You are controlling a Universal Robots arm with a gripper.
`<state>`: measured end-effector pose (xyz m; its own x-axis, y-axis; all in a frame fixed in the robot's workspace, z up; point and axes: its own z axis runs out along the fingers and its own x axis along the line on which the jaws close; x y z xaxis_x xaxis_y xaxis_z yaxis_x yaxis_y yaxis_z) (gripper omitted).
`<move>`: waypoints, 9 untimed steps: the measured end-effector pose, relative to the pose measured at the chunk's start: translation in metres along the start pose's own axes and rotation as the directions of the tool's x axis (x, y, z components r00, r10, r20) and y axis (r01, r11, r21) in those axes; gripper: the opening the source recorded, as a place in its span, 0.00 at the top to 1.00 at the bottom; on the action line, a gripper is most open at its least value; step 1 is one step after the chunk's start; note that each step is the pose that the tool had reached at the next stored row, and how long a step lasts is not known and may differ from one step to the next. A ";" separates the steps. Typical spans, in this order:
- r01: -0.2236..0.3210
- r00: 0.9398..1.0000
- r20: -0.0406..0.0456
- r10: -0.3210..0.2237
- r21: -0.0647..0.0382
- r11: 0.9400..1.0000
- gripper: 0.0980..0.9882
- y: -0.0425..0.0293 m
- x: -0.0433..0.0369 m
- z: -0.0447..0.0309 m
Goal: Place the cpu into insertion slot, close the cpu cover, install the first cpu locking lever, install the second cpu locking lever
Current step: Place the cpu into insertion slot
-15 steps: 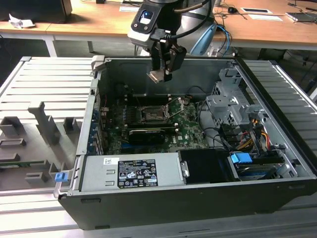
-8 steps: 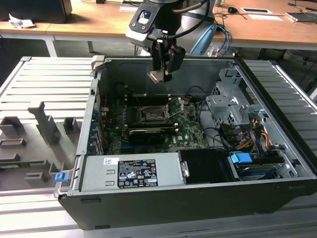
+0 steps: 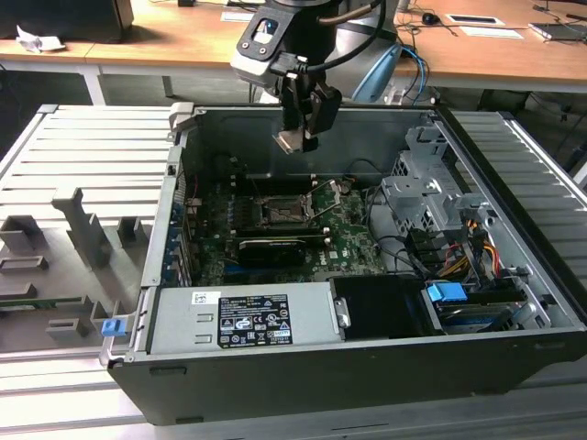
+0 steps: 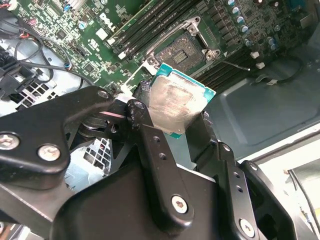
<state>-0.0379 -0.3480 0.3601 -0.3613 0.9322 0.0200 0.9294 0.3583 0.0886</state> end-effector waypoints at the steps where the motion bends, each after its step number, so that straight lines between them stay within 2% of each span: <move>1: -0.014 1.000 0.001 0.014 0.000 1.000 0.52 0.0000 0.0000 0.0001; 9: -0.079 0.997 0.007 0.079 -0.002 0.997 0.52 0.0000 0.0000 0.0003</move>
<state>-0.0379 -0.3480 0.3598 -0.2858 0.9581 0.0200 0.9550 0.2830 0.0885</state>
